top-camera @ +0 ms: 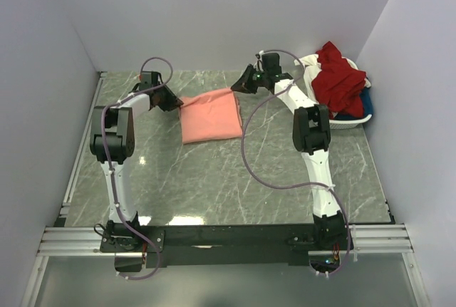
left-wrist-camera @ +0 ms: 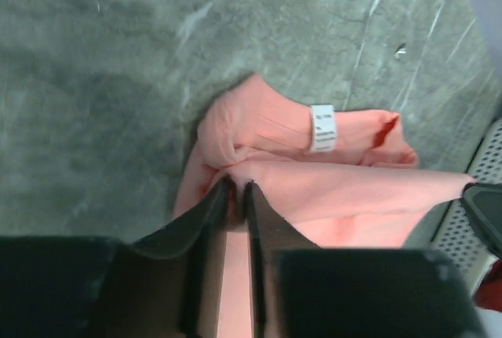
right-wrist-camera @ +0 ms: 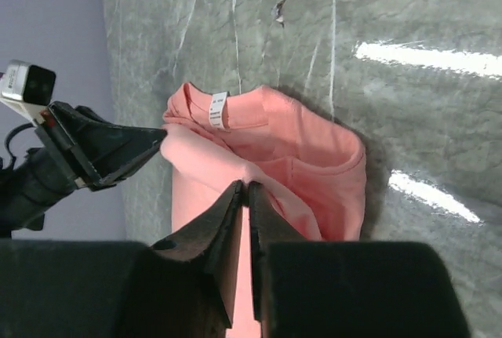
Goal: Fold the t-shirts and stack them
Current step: Fold the tshirt
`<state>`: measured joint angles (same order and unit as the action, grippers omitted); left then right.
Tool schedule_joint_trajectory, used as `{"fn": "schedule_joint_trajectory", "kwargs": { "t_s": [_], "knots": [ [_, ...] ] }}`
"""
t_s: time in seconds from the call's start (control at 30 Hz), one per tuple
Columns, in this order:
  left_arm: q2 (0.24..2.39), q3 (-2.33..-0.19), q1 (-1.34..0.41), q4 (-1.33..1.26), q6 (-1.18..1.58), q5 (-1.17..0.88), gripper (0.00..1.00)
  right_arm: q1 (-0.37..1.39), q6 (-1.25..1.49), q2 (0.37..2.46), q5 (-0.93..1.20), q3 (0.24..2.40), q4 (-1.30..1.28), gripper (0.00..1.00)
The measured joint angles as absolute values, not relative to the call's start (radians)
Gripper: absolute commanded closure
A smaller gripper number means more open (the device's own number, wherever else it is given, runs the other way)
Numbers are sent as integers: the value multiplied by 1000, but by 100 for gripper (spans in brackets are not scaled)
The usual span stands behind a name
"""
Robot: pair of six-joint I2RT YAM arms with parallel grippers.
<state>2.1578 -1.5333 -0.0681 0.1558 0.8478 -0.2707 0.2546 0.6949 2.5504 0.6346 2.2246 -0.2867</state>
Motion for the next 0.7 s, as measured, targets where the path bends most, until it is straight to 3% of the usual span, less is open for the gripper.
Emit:
{"fn": "schedule_joint_trajectory", "kwargs": {
  "t_s": [0.03,0.07,0.2,0.27,0.33,0.43,0.53,0.7],
  "knots": [
    [2170,-1543,-65,155,846,-276,65,252,697,2555,639,2226,-282,78],
    [2176,-1551,-62,154,842,-282,52,247,703,2557,642,2226,-279,72],
    [2172,-1566,-48,134,827,-292,36,221,707,2555,644,2226,-271,59],
    [2153,-1559,-38,129,826,-291,32,207,698,2543,635,2211,-273,58],
    [2115,-1534,-31,130,827,-287,33,198,683,2516,620,2181,-280,58],
    [2036,-1491,-27,131,829,-277,52,191,662,2441,597,2100,-292,60],
    [1949,-1438,-44,117,830,-258,62,206,640,2342,580,1993,-291,61],
    [1922,-1427,-114,95,828,-254,71,284,622,2207,569,1845,-247,64]
  ]
}}
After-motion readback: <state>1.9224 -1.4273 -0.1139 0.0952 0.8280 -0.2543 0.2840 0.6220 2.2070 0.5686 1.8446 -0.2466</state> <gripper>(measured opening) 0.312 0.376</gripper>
